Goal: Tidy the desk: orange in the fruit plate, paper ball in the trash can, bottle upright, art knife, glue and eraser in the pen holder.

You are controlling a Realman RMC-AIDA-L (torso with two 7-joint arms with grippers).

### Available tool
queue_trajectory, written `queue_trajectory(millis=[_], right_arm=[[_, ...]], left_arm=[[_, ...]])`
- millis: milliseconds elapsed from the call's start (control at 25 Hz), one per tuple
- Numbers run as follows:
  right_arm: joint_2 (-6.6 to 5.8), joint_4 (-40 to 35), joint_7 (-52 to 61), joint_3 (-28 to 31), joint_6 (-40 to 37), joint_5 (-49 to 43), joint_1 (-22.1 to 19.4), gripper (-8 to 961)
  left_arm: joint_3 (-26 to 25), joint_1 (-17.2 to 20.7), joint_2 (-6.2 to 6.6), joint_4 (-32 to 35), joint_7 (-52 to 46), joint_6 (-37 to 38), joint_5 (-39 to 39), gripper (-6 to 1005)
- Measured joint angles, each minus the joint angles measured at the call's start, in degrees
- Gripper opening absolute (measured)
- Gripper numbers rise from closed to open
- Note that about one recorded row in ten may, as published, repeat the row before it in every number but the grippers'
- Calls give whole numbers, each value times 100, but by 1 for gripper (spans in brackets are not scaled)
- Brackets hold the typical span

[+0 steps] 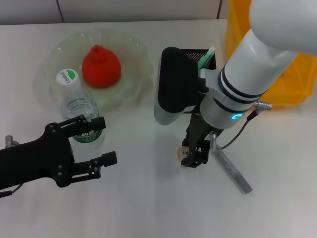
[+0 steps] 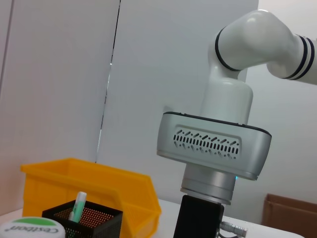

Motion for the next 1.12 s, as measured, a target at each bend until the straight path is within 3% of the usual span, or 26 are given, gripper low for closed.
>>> queue_trajectory(millis=[200,440,680,840,880,920,960,1120], right_arm=[[0,38,1,-24,57,7,7,443],[0,43,1,-88,91,68,-7,376],[-16,-360,23,111,-198,143,-109,253],[-42,-1191,54,901,-861,111,-337,253],[-45,-1488,79,1239,-1012,110,-422,253],[-43,-2058,211,1964,-1179,108,-602,253],[-43,-2058,211,1964,-1179,108,-602,253],[-53,-2712,506,3326,-900,104,-903,252]], left_arm=[[0,0,-2,0,18,-6,0,802],[0,0,-11,0,22,-6,1,802],[0,18,-7,0,22,-3,-11,802],[0,26,0,0,24,11,-23,802],[0,27,0,0,25,12,-25,802],[0,27,3,0,25,18,-26,802],[0,27,3,0,25,18,-26,802],[0,27,17,0,25,29,-27,802]])
